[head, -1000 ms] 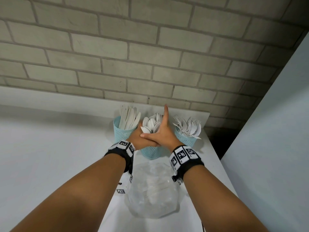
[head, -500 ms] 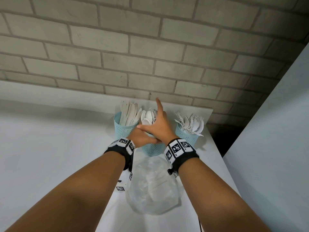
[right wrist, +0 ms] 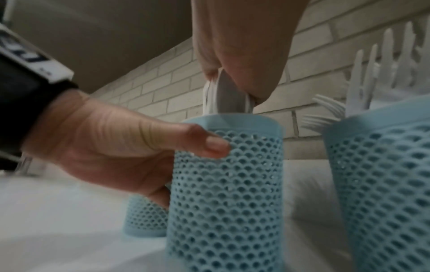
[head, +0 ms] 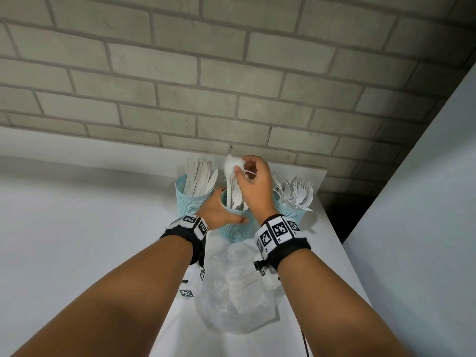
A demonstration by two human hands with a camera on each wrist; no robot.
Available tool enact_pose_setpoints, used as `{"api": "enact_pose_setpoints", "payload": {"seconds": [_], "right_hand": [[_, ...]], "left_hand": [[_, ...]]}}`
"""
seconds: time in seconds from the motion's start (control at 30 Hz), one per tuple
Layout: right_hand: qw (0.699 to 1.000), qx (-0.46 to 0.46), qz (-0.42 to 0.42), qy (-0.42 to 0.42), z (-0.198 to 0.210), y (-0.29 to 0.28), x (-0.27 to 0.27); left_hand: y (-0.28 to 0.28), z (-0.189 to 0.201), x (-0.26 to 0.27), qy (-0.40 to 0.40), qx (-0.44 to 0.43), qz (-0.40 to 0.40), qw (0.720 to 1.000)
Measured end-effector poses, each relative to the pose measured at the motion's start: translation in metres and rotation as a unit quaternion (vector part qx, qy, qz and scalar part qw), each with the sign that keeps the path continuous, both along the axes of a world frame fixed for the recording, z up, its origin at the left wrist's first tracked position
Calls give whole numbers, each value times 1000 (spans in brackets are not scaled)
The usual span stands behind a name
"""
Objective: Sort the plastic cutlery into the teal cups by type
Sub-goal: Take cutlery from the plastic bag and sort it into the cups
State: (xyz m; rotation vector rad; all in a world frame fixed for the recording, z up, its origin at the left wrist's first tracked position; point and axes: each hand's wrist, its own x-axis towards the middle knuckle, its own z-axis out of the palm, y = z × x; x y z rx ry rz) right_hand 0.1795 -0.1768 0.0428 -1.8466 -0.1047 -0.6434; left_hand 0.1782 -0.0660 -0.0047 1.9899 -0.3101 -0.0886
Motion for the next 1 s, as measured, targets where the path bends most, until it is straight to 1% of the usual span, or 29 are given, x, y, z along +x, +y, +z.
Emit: {"api": "enact_pose_setpoints", "payload": {"seconds": [0.03, 0.07, 0.13, 0.2, 0.27, 0.3, 0.33, 0.37, 0.4, 0.43, 0.5, 0.53, 0.57, 0.6, 0.63, 0.7, 0.73, 0.83, 0.87, 0.93, 0.97, 1.0], "right_hand": [[1000, 1, 10, 12, -1, 0, -1], [999, -11, 19, 27, -2, 0, -2], [997, -37, 38, 61, -5, -2, -5], [994, -28, 58, 87, -9, 0, -11], [994, -21, 80, 76, -13, 2, -16], [993, -37, 88, 65, -16, 2, -16], [991, -67, 94, 62, -17, 2, -16], [988, -103, 97, 65, -17, 1, -15], [984, -134, 88, 74, -16, 0, -13], [983, -153, 67, 82, -13, -2, -11], [983, -163, 9, 87, -10, -4, -10], [984, -155, 5, 85, -10, -3, -10], [986, -141, 21, 84, -11, -3, -10], [987, -128, 40, 86, -11, -3, -10], [988, -117, 45, 87, -12, -2, -10], [990, -102, 17, 100, -11, -3, -7], [988, -105, 12, 111, -10, -3, -5], [974, -164, 66, 138, -12, 4, 0], [971, -183, 69, 137, -13, 6, 1], [975, -183, 45, 115, -14, 6, 5], [980, -168, 32, 106, -13, 5, 6], [984, -149, 23, 97, -11, 4, 8]], "left_hand": [[0, 0, 0, -2, -6, -8, 1000], [0, 2, -1, 12, -26, -20, 999], [-1, 4, -3, 5, -47, -42, 998], [-1, 6, -4, -14, -55, -59, 997], [-2, 5, -3, -24, -55, -63, 996], [-3, 2, -1, -35, -49, -63, 996], [-4, 4, -4, -21, -31, -51, 998], [-4, 2, -3, -23, -15, -38, 999], [-2, 1, -2, -12, -3, -31, 999], [-2, 1, -2, -10, -18, -25, 999], [-1, -1, 0, 0, -34, -10, 999], [0, -2, 0, 7, -28, -5, 1000], [0, -1, 0, -7, -25, 2, 1000], [-1, 1, -2, -4, -19, 6, 1000], [-1, 1, -3, -11, -17, 1, 1000], [-2, 2, -3, 13, -23, -2, 1000], [-3, 1, -3, 13, -23, -2, 1000], [-6, 4, -6, 7, -20, 16, 1000], [-6, 5, -6, 8, -27, 22, 999], [-6, 2, -3, 8, -47, 10, 999], [-6, 3, -4, 19, -64, 7, 998], [-6, 1, -1, 24, -62, 2, 998]]}}
